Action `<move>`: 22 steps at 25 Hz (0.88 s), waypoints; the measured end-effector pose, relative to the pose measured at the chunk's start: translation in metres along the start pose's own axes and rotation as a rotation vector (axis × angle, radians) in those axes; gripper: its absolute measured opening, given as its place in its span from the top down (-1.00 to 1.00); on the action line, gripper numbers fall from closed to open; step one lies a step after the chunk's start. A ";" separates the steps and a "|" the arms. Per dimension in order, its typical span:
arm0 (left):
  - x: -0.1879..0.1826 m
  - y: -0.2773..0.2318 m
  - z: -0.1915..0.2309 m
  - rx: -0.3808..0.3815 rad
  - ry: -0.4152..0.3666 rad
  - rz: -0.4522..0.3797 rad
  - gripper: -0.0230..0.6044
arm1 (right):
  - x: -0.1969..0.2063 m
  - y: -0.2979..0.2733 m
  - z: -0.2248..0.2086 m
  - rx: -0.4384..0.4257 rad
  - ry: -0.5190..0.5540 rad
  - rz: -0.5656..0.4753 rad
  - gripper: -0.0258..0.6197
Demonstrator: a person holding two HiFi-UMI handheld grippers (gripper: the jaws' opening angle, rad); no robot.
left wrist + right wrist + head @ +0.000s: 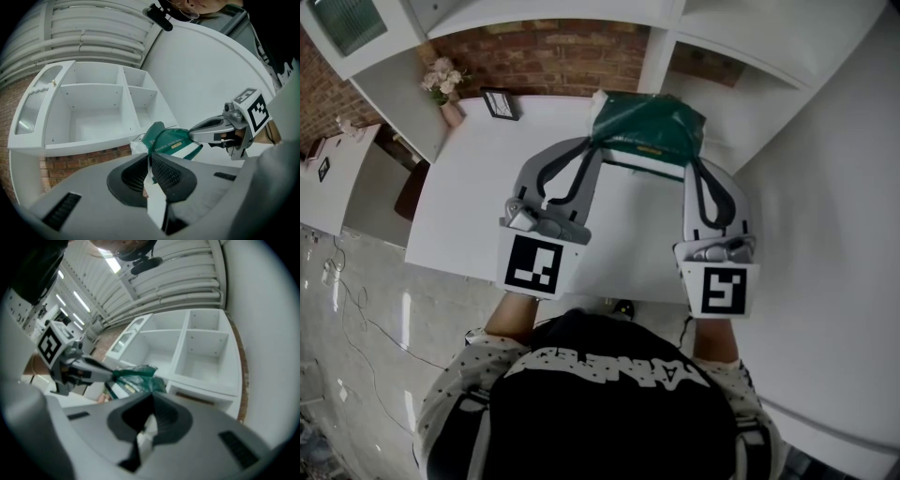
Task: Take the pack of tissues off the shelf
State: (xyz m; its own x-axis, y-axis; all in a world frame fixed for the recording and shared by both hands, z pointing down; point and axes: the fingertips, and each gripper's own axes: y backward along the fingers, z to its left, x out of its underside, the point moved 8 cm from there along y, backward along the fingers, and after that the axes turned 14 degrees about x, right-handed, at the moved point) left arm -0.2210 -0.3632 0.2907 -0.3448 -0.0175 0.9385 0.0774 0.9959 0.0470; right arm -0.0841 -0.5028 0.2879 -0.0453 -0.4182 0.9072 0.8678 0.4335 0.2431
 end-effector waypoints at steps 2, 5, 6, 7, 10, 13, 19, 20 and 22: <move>-0.001 0.000 0.000 -0.003 -0.004 -0.001 0.76 | 0.000 0.000 0.000 -0.002 0.001 -0.004 0.83; -0.002 0.001 0.000 -0.007 -0.009 -0.003 0.76 | -0.001 0.001 0.001 -0.002 -0.004 -0.004 0.83; -0.002 0.001 0.000 -0.008 -0.009 -0.005 0.76 | -0.001 0.001 0.000 -0.003 -0.004 -0.005 0.83; -0.003 0.001 0.000 -0.010 -0.010 -0.006 0.76 | -0.001 0.001 0.000 -0.004 -0.003 -0.007 0.83; -0.002 0.001 0.000 -0.014 -0.009 -0.005 0.76 | -0.001 0.000 0.000 -0.007 0.003 -0.014 0.83; -0.002 0.001 0.000 -0.014 -0.008 -0.004 0.76 | 0.000 0.000 0.000 -0.006 -0.006 -0.011 0.83; -0.001 0.001 0.000 -0.011 0.009 -0.015 0.76 | -0.001 0.001 0.000 -0.002 -0.001 -0.006 0.83; -0.002 0.001 0.000 -0.010 0.010 -0.016 0.76 | -0.002 0.001 0.000 -0.001 0.000 -0.007 0.83; -0.002 0.001 0.000 -0.007 0.011 -0.016 0.76 | -0.003 0.002 0.000 0.001 0.002 -0.006 0.83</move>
State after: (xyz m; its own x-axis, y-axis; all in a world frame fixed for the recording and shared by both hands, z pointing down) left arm -0.2201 -0.3618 0.2888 -0.3360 -0.0341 0.9413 0.0791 0.9948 0.0643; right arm -0.0828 -0.5005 0.2860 -0.0492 -0.4224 0.9051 0.8668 0.4322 0.2488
